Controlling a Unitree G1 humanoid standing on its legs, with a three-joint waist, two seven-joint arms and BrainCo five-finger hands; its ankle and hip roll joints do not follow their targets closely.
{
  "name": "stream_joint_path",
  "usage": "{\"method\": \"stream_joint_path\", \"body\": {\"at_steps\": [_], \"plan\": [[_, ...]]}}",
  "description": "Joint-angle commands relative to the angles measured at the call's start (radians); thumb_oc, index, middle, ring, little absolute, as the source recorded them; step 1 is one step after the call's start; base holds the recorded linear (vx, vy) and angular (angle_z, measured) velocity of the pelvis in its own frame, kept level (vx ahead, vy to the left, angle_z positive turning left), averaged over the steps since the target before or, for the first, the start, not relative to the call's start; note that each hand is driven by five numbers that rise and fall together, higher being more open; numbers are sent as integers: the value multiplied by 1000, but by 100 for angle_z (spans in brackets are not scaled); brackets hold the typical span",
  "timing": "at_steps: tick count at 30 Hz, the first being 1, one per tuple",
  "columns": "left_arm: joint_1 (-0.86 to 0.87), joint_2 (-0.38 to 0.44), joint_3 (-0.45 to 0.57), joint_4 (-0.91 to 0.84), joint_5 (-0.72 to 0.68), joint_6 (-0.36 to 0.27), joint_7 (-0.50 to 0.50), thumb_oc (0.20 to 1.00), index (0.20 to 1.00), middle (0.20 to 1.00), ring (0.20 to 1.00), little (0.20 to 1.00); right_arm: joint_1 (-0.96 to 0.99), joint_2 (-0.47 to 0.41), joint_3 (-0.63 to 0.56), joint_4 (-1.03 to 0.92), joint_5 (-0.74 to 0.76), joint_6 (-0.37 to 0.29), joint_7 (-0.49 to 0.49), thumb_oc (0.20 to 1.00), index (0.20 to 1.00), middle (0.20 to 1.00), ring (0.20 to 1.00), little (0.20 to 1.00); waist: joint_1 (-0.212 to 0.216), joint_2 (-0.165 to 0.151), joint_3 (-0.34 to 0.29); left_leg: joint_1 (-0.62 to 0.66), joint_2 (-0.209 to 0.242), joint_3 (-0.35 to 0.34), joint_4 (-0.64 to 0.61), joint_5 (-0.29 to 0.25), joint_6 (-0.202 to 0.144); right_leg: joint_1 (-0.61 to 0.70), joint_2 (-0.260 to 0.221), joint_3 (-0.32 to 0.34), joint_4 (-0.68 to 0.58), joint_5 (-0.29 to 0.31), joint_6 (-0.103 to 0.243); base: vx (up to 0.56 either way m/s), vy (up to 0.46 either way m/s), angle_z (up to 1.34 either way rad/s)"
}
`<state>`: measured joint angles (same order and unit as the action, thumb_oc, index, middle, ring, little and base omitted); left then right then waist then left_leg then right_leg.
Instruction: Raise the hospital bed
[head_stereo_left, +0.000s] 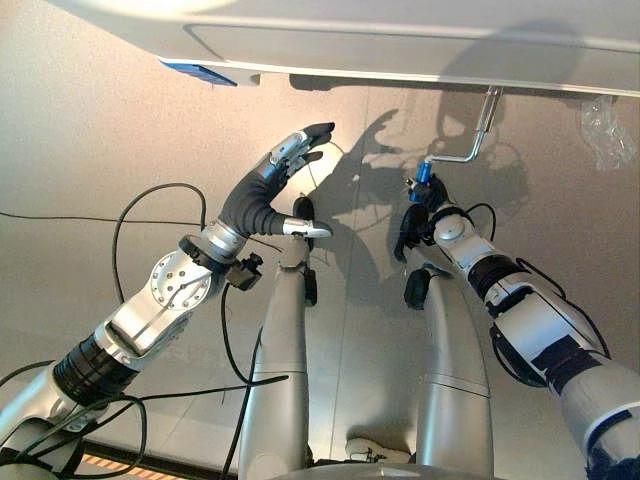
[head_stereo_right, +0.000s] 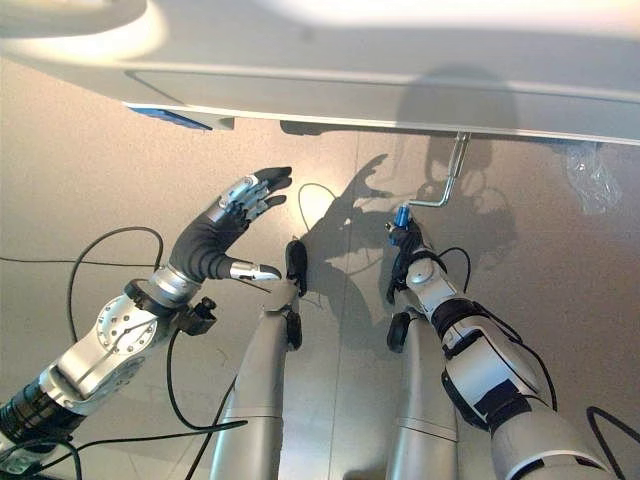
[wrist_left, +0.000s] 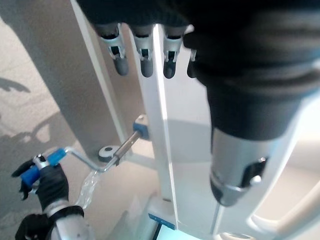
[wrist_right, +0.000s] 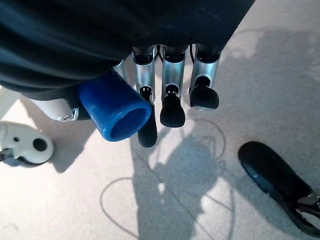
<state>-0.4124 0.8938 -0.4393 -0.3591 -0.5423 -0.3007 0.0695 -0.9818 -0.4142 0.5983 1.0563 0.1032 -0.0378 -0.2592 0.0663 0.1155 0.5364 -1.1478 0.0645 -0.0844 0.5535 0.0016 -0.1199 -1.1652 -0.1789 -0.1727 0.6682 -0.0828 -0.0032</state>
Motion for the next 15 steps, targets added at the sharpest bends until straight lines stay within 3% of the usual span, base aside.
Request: {"method": "stream_joint_path", "body": {"at_steps": [1,6,7,13,15], "plan": [[37,31,15,-153,18,-81,-6,1000,1000,1000,1000,1000,-93,156,220,-328,-231,-162,119,200,200,200,200,200,31,47,-16,-36,-59,52,-7,-5,65,-21,-28,44,-21,38,118,0,0,0],[39,71,15,-129,61,-94,23,1000,1000,1000,1000,1000,1,0,184,-695,-63,-253,131,200,200,200,200,200,-2,21,-16,-19,-52,64,-5,-4,61,-9,-25,53,-22,38,118,0,0,0],[39,71,14,-129,61,-94,23,1000,1000,1000,1000,1000,1,0,183,-695,-63,-252,131,200,200,200,200,200,-2,21,-16,-18,-52,64,-6,-4,61,-9,-25,53,-22,38,118,0,0,0],[111,140,41,-128,33,-112,14,1000,1000,1000,1000,1000,223,-223,5,-1056,84,-336,91,200,200,200,200,200,-48,-3,-16,66,-35,86,-90,25,48,54,-21,59,-86,60,129,-8,-9,-1],[117,143,43,-125,31,-114,6,1000,1000,1000,1000,1000,254,-243,-22,-1087,87,-341,83,200,200,200,200,200,-54,-5,-16,82,-34,88,-108,33,44,66,-21,59,-102,64,132,-19,-21,-5]]}}
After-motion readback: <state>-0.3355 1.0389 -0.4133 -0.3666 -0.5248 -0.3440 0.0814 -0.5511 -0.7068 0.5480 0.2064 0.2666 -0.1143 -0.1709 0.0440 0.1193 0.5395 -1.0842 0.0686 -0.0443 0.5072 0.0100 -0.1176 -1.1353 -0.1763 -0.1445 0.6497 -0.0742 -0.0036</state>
